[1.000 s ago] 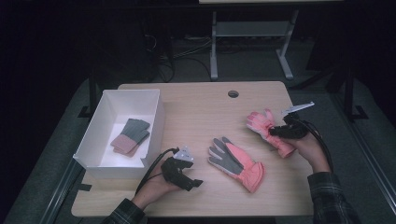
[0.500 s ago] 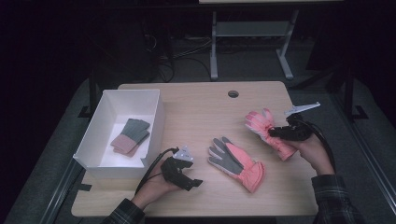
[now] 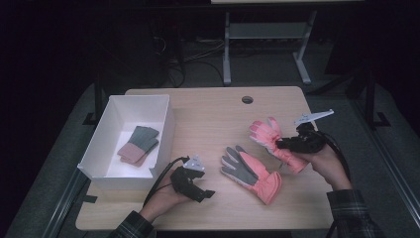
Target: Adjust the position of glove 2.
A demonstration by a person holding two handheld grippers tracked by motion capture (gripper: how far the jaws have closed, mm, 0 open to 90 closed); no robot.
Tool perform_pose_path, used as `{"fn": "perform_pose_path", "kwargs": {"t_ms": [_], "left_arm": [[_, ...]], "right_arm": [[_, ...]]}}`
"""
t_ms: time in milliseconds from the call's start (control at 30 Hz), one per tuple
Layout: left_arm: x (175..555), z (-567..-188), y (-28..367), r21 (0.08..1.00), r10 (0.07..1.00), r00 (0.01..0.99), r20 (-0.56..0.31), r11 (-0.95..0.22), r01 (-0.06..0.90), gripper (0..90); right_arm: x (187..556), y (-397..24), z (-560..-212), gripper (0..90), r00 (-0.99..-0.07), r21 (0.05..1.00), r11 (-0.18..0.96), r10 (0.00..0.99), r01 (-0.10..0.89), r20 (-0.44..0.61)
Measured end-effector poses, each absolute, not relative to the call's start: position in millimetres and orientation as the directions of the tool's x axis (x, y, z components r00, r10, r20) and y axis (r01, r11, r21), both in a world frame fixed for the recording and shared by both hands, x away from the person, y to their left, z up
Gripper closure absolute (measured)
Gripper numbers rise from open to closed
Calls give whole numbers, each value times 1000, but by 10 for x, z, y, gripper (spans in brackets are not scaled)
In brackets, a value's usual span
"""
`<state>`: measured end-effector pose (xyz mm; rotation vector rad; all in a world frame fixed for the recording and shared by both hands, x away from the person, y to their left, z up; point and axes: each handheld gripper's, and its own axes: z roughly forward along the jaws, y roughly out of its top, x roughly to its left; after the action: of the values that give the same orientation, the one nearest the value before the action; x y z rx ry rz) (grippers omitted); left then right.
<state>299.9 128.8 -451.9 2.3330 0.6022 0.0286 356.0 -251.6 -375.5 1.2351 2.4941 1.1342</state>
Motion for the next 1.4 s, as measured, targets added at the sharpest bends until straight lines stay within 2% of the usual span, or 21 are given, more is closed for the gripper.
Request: {"fn": "perform_pose_path", "kwargs": {"t_ms": [500,1033,1200,1400], "left_arm": [[2992,-4511,1290,656,433,889,-148,-630,416,184],[2992,-4512,1286,657,434,889,-147,-629,416,184],[2993,-4512,1287,658,434,889,-146,-628,415,184],[2987,-4518,1278,659,436,887,-151,-625,419,184]], "right_arm": [[3308,-2030,-3629,800,-721,669,458,671,586,172],[3198,-1670,-3757,787,-739,632,519,661,575,129],[3208,-1602,-3846,745,-736,608,537,666,585,120],[3207,-1576,-3885,641,-736,604,539,666,588,122]]}}
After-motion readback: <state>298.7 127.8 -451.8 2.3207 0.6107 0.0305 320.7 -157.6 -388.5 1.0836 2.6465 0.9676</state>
